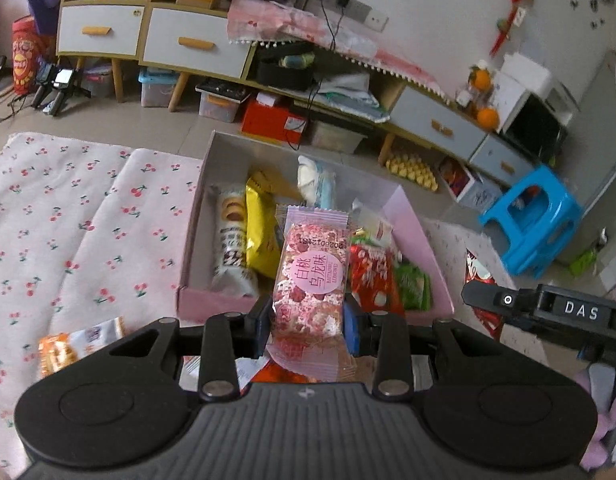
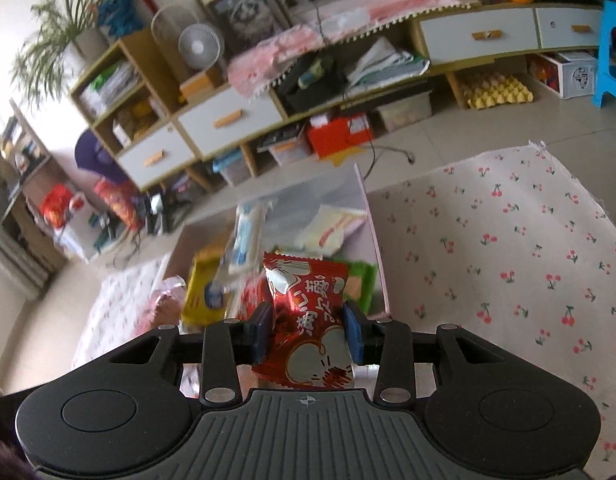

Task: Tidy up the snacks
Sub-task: 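Carry both packs into the pink box and open both tools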

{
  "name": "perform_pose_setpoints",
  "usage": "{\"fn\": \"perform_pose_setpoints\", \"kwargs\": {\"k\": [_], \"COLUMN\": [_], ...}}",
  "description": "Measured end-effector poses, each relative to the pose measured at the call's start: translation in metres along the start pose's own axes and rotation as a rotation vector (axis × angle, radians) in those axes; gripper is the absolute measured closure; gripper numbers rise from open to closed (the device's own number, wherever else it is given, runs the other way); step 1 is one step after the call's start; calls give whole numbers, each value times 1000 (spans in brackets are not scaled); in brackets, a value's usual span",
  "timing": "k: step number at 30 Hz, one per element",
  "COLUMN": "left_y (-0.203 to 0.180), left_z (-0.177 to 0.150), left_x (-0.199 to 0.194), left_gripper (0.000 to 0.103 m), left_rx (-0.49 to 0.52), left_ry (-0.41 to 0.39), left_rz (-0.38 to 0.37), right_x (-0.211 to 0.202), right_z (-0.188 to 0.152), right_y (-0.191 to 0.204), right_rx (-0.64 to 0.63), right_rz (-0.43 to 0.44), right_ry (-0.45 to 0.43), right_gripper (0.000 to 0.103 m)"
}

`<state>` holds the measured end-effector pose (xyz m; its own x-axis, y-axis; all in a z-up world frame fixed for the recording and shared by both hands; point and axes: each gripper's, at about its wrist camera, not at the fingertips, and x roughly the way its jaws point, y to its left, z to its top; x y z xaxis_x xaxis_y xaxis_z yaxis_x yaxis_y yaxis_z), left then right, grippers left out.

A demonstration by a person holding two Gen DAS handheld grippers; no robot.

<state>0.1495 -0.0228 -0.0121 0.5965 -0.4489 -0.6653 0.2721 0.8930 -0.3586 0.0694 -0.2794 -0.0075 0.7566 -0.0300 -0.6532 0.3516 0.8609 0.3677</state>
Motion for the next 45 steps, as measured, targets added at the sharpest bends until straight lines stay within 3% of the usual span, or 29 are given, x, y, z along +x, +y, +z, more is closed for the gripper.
{"fn": "perform_pose_setpoints", "kwargs": {"k": [10,15,29,33,35,39,45], "left_y": [-2,0,-8,-12,-15,-17,-16], "left_z": [0,0,-3,-5,-7,-7,-5], "left_x": [19,21,28,31,30,28,25], "left_gripper": [70,70,70,58,53,43,34], "left_rx": [0,-41,21,49,69,91,88], "left_ry": [-53,-90,-145,-153,-157,-143,-112], "left_rz": [50,35,61,73,75,70,71], "right_x": [22,34,49,51,51,46,36], "right_z": [6,4,-3,-3,-3,-3,0], "right_y": [-4,2,6,8,8,11,12], "right_rx": [82,99,67,55,59,37,9], "right_rz": [24,24,-16,-9,-9,-7,-3], "right_ry": [-69,-100,-123,-143,-137,-137,-145], "right_gripper": [66,66,64,61,52,47,38]}}
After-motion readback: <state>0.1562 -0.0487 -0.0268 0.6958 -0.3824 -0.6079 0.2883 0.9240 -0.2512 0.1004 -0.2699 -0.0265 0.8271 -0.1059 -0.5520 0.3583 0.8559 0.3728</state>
